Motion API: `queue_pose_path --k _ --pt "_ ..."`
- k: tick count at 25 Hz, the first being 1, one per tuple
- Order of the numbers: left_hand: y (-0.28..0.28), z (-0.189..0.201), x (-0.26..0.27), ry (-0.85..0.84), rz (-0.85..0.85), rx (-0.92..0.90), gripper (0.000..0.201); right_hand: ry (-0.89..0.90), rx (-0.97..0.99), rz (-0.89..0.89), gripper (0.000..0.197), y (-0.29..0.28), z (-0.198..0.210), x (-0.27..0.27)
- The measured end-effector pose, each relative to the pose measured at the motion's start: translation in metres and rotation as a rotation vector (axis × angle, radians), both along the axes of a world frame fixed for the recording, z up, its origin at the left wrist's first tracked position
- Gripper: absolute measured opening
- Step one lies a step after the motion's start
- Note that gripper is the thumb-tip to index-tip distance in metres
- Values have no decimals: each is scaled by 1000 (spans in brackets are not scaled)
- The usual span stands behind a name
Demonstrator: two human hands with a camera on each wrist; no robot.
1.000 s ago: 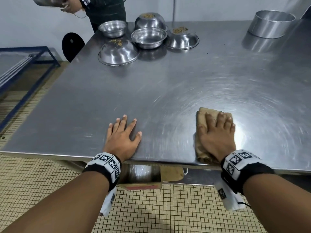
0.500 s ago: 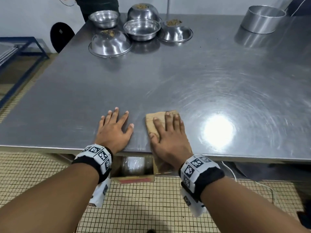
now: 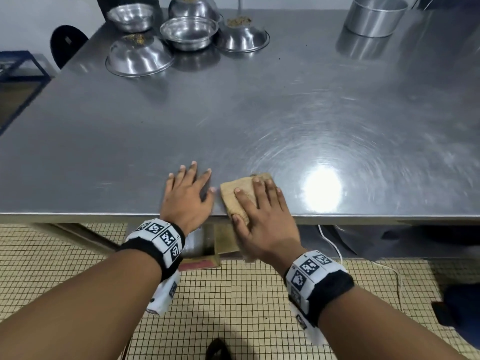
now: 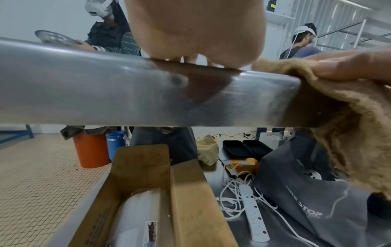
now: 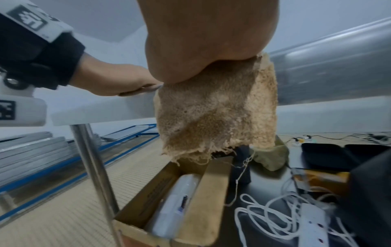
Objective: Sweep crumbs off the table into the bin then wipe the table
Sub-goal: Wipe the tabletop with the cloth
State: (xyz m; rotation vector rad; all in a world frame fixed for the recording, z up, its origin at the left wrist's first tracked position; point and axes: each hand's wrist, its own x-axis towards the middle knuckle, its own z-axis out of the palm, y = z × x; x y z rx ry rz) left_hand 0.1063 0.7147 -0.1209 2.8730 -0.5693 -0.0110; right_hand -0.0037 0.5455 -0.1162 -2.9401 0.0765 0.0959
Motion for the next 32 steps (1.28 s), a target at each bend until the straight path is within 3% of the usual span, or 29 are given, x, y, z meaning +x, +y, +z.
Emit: queue_pose_path --k 7,10,15,22,28,32 --pt "-33 3 -11 17 -35 2 55 -25 -41 -228 64 -121 2 -30" --pt "-39 0 -9 19 -23 3 56 -18 -20 -288 67 -147 2 -23" --pt "-40 -4 -7 -23 -13 11 56 -53 -20 -198 75 -136 3 1" --pt "-42 -6 -7 -28 -6 33 57 -24 -33 -74 62 -68 2 30" --pt "-42 -5 -7 -29 -13 49 56 -33 -89 33 62 -45 -2 9" --pt "-36 -3 -4 26 -48 23 56 -19 -113 133 72 -67 -3 -17"
